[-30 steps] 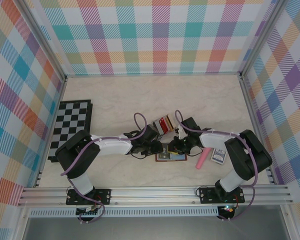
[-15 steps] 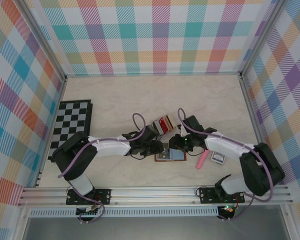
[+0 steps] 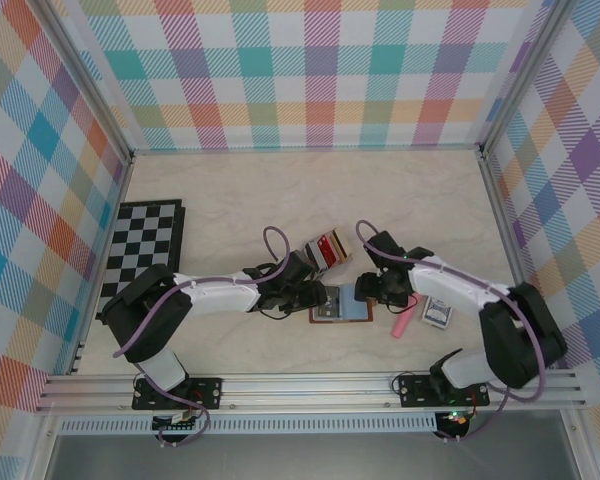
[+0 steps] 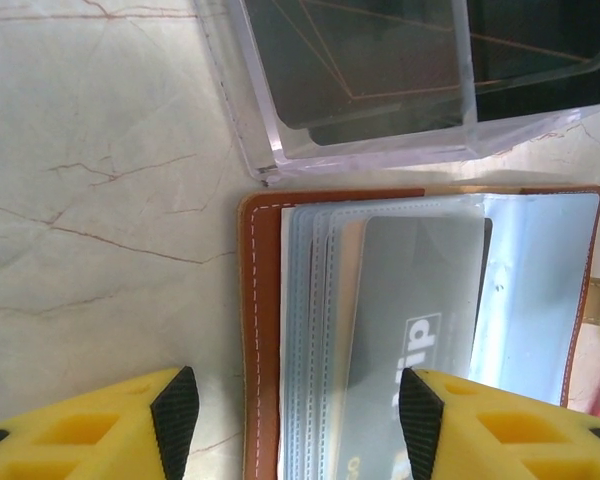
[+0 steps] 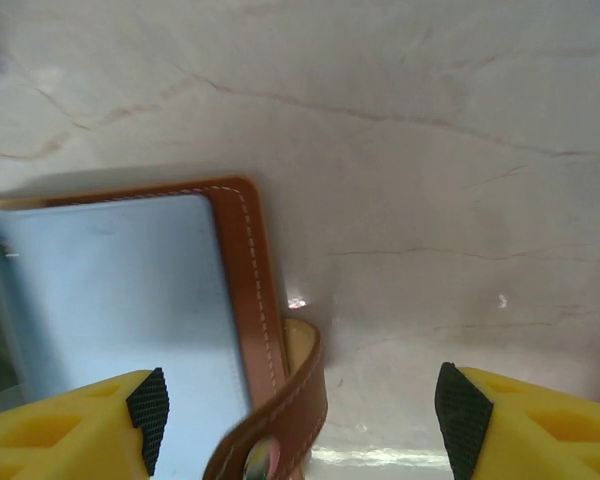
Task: Put the credit cards into the card holder
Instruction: Close the card holder at the bottom-center of the table.
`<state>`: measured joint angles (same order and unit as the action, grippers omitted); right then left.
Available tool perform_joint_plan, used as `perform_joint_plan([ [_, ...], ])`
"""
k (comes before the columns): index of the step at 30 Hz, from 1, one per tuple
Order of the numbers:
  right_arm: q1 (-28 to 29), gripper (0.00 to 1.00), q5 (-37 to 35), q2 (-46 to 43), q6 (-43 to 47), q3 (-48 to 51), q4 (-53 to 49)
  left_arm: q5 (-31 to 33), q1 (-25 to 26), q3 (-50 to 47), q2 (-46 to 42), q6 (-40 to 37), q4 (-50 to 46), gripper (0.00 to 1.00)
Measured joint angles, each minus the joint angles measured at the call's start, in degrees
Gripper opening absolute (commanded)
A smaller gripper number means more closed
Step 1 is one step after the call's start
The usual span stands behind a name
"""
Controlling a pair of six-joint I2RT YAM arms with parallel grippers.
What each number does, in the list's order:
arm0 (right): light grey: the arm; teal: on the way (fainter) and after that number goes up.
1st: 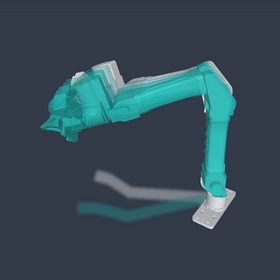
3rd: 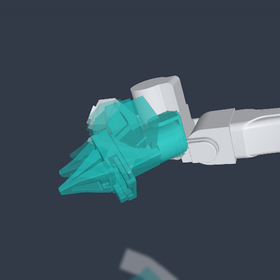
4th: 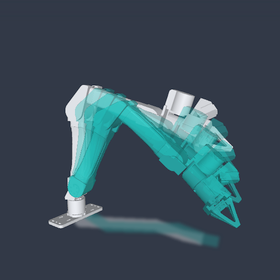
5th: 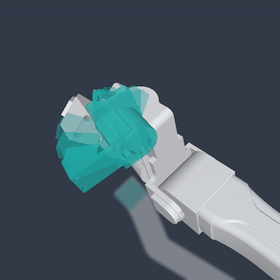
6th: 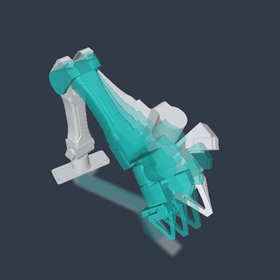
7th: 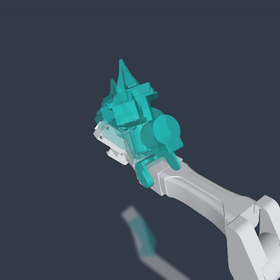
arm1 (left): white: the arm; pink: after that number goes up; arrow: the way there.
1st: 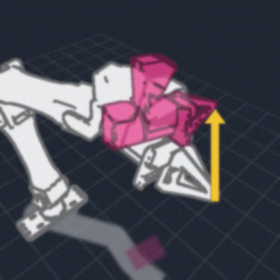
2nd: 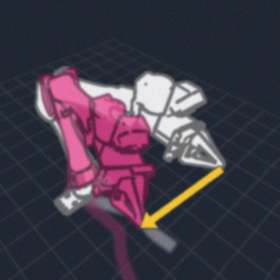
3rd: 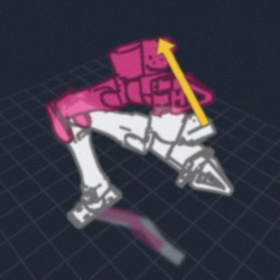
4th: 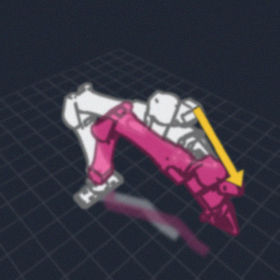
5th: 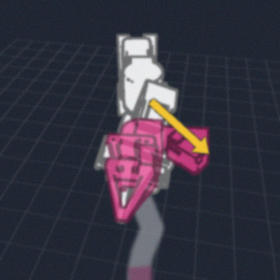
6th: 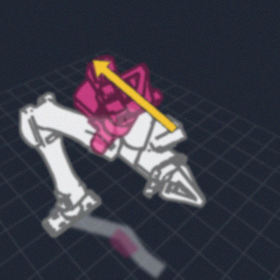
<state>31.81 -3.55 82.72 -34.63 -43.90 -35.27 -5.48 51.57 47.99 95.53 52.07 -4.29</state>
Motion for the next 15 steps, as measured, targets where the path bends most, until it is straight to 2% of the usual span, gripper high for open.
perform_joint_plan([
  [3, -0.02, 0.72, 1.03, 3.72, 0.63, -0.79, 0.22, -0.04, 0.0, 0.0, 0.09, -0.02, 0.07, 0.59],
  [7, -0.28, 0.67, 1.75, 4.2, 1.25, -1.22, 0.33, -0.44, -0.02, 0.0, 0.11, -0.02, 0.22, 0.59],
  [11, -0.48, 0.47, 2.78, 4.55, 2.4, -1.36, 0.66, -1.68, -0.24, 0.0, 0.37, 0.55, 1.25, 0.54],
  [15, -0.61, 0.37, 4.76, 4.74, 2.95, -1.33, 1.95, -4.11, -0.28, -0.52, 0.66, 1.46, 3.5, 0.49],
])
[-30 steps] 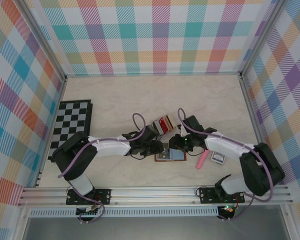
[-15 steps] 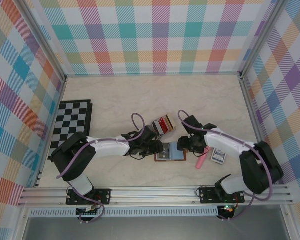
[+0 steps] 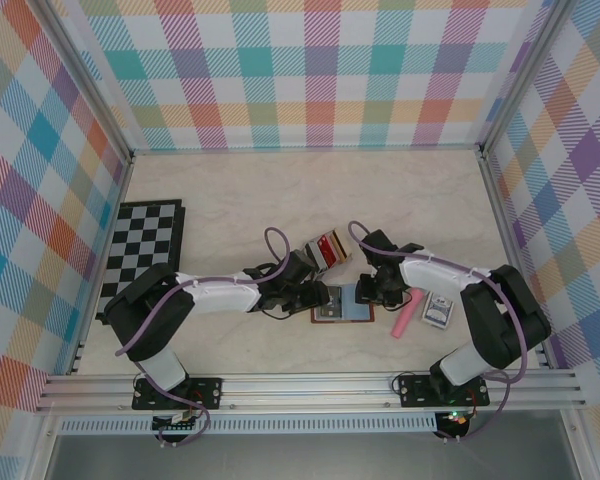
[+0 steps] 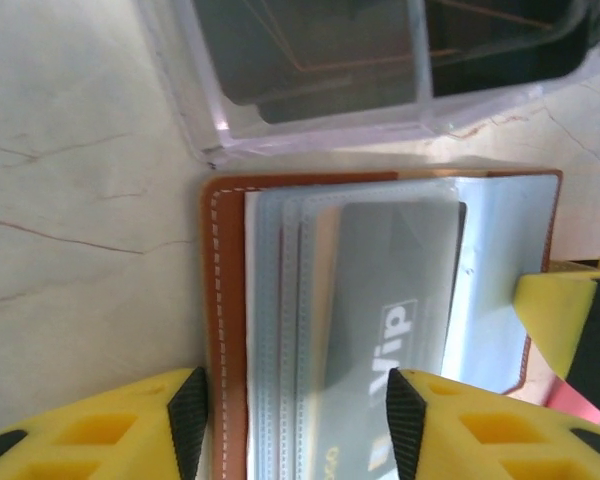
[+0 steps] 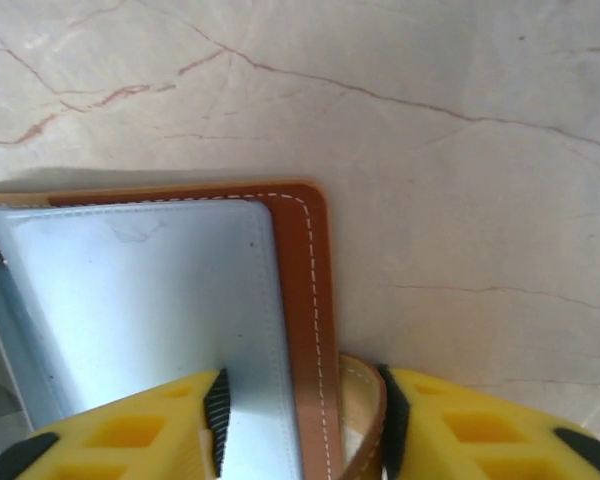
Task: Put the credit cards into the card holder
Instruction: Close the card holder at the bottom-center of the table.
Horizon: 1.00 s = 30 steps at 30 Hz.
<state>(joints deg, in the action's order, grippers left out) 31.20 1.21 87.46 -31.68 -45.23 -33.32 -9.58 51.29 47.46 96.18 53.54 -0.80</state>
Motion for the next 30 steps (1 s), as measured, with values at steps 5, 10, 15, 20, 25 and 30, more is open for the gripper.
perform_joint_plan([
  [5, -0.07, 0.29, 1.46, 0.15, 0.63, 0.02, 1.22, -0.22, -0.17, -0.96, -0.44, 0.87, 0.33, 0.46],
  [10, -0.09, 0.25, 1.99, 0.15, 0.9, 0.07, 1.88, -0.28, -0.42, -1.46, -1.95, 1.11, -0.55, 0.43],
  [15, 0.04, 0.24, 5.25, 0.2, 0.9, 0.63, 4.66, -1.7, -0.46, -1.46, -3.34, 1.16, 1.07, 0.4],
  [20, 0.09, 0.24, 8.11, 0.28, 0.9, 1.01, 6.73, -2.19, -0.44, -1.46, -5.64, 1.11, 1.22, 0.37],
  [25, 0.17, 0.27, 10.86, 0.31, 0.85, 1.77, 8.41, -2.45, -0.39, -0.15, -6.54, 0.2, -0.35, 0.4],
  [30, 0.35, 0.36, 11.21, 0.02, 0.35, 2.4, 8.85, -3.02, 0.13, 5.64, -5.01, -2.51, -3.89, 0.41],
])
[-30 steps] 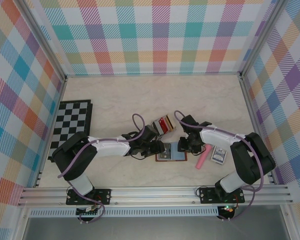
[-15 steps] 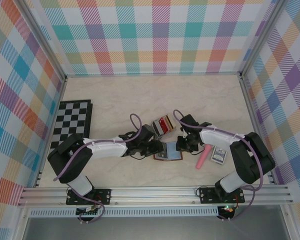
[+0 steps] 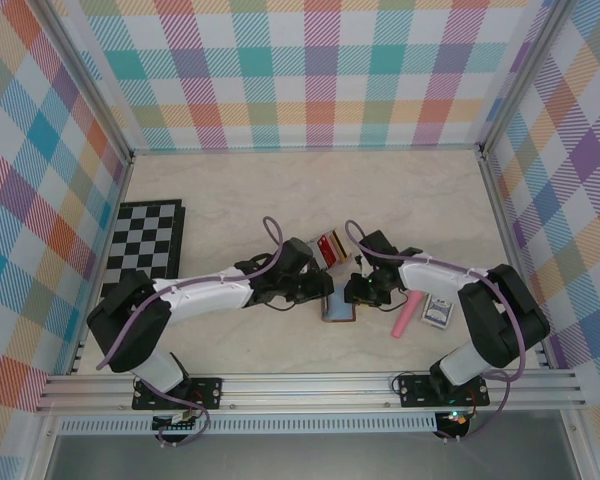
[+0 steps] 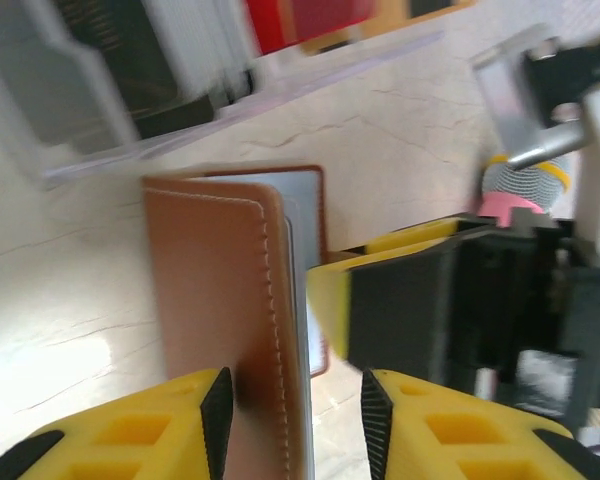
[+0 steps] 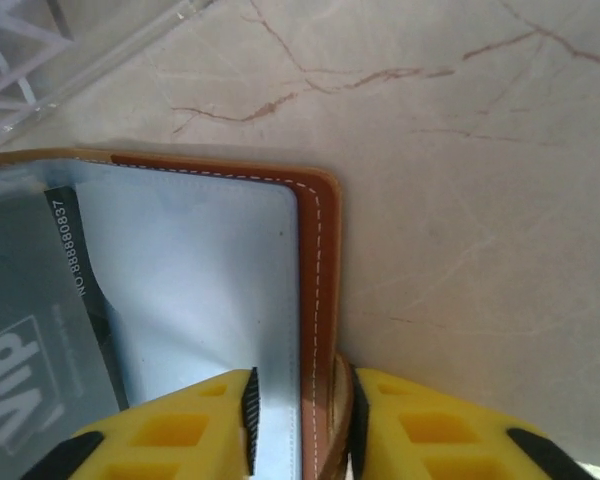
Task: Put the credit cards into the card holder
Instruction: Close the card holder at the bottom-center of the table.
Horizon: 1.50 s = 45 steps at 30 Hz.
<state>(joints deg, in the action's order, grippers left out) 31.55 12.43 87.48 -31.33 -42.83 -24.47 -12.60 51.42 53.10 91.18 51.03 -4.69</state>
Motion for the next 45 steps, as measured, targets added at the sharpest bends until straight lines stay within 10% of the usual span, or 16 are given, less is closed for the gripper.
perform_joint_plan([
  [45, -1.7, 0.02, -6.82, -13.11, -2.27, 0.9, -9.66, -2.29, 1.84, 6.01, 9.4, -1.9, -0.57, 0.44],
])
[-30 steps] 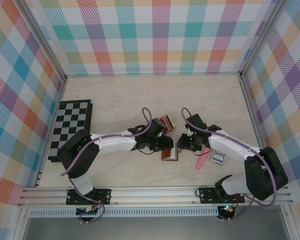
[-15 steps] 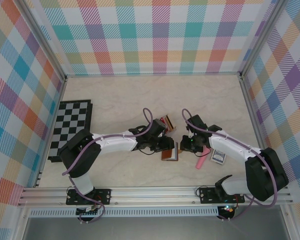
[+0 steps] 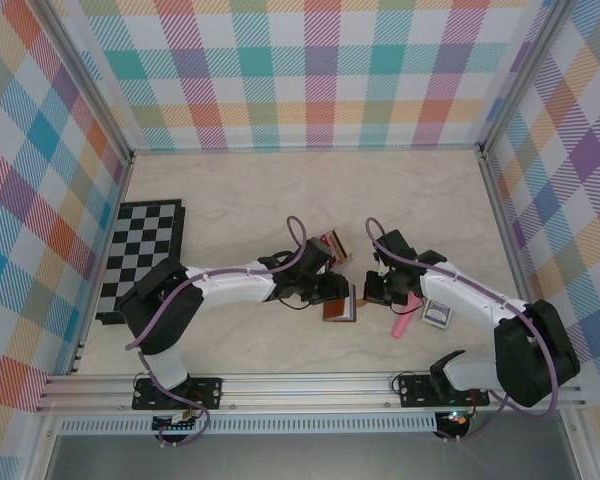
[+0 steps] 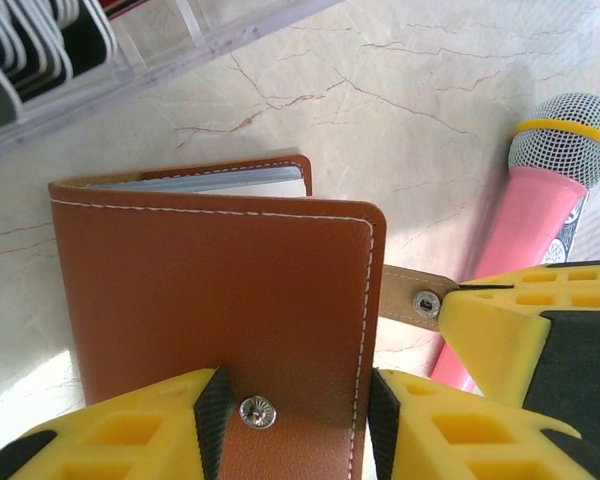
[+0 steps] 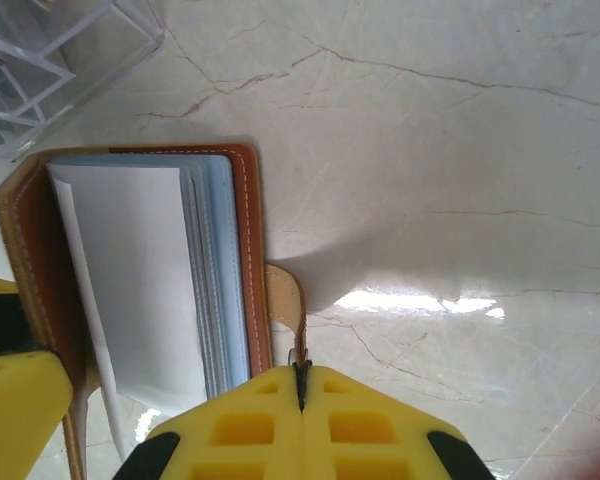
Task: Put the credit cards into the card holder
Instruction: Close the card holder at the bottom-center of the table.
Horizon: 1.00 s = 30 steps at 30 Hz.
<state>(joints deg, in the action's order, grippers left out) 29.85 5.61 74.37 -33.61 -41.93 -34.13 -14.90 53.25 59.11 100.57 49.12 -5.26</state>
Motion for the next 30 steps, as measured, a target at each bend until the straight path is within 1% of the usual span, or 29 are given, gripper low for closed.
perform_joint_plan([
  [3, -0.15, 0.03, 0.48, -0.2, -0.02, 0.0, 0.09, 1.42, 0.61, 1.44, 0.0, -1.11, -2.58, 0.44],
  [7, -0.24, 0.03, 0.7, -0.22, 0.0, 0.0, 0.17, 5.22, 1.73, 1.62, -1.57, -2.27, -5.55, 0.46],
  [12, -0.24, 0.04, 0.85, -0.17, 0.0, 0.0, 0.17, 11.06, 1.79, -1.99, -10.19, -2.64, -8.15, 0.47],
  [14, -0.24, 0.05, 0.87, 0.04, 0.0, 0.0, 0.2, 12.7, 1.79, -3.43, -13.49, -2.71, -8.2, 0.46],
  [17, -0.24, 0.05, 0.9, 0.37, 0.0, 0.0, 0.22, 14.16, 1.44, -5.09, -15.47, -2.1, -8.37, 0.41],
  [22, -0.24, 0.05, 0.92, 0.55, 0.02, 0.0, 0.2, 13.66, 0.79, -6.64, -12.44, -1.11, -8.44, 0.37],
  [30, -0.24, 0.06, 1.6, -0.24, -0.02, 0.0, 0.2, 9.35, 0.72, -5.81, -3.15, -0.74, -6.4, 0.4],
])
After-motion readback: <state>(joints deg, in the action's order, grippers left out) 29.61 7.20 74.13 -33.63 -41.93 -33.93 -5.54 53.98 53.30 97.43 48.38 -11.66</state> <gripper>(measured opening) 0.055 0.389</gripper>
